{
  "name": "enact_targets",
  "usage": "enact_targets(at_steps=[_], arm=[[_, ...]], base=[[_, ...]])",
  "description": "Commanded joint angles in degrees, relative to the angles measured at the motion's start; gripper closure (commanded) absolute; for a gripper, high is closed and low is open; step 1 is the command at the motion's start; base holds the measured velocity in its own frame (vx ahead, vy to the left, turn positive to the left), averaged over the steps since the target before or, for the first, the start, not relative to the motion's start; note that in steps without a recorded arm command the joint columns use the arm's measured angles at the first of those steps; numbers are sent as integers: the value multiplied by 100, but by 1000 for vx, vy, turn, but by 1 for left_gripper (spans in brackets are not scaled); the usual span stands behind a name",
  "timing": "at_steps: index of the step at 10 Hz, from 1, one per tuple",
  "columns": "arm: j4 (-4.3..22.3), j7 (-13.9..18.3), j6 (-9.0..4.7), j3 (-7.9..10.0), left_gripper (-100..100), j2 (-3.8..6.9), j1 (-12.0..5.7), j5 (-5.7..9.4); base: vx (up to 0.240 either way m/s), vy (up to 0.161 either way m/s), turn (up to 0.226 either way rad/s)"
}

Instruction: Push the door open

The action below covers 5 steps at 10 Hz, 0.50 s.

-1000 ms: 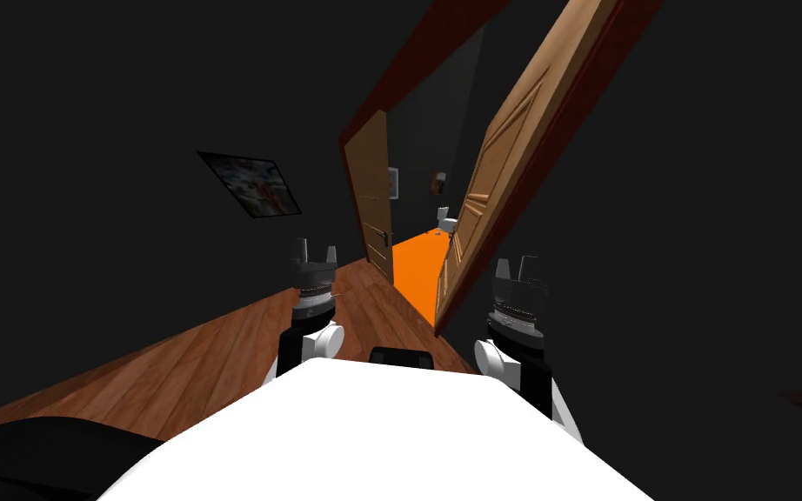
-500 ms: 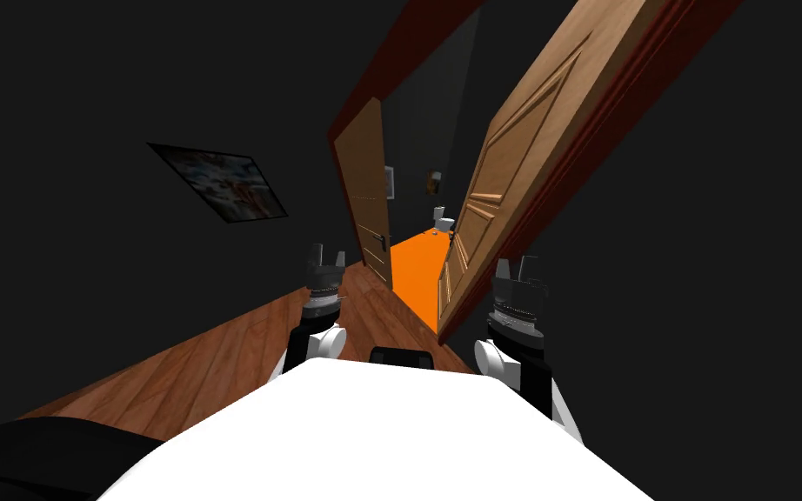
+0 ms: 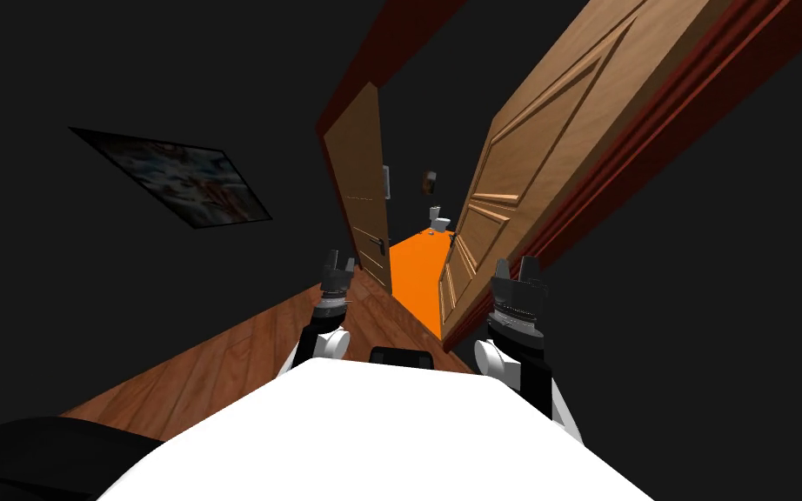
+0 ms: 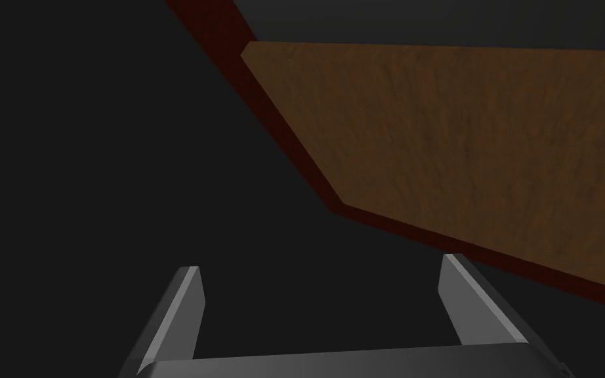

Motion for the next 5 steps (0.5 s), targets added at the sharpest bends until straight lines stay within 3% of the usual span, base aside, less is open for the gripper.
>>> enact_targets(at_steps=[1,5], arm=[[83,-10,32,-95,-100,47,31,-8],[451,6,136,-304,-100,233,29,11]], base=[[154,137,-103],[142,144,-116]])
